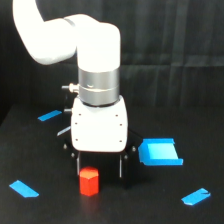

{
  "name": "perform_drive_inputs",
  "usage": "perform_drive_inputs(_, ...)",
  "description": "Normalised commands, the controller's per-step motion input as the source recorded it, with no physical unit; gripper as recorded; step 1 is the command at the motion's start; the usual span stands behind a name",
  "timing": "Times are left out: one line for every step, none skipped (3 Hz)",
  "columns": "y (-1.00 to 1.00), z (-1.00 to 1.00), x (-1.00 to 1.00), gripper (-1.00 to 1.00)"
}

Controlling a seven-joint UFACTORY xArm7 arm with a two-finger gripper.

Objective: Pick up the red object from the table

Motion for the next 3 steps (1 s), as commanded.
perform_drive_inputs(-0.39, -0.42, 0.06, 0.91)
perform_drive_inputs(0.07, -0.24, 0.06, -0.78)
perform_drive_inputs(0.13, -0.14, 0.08, -0.94)
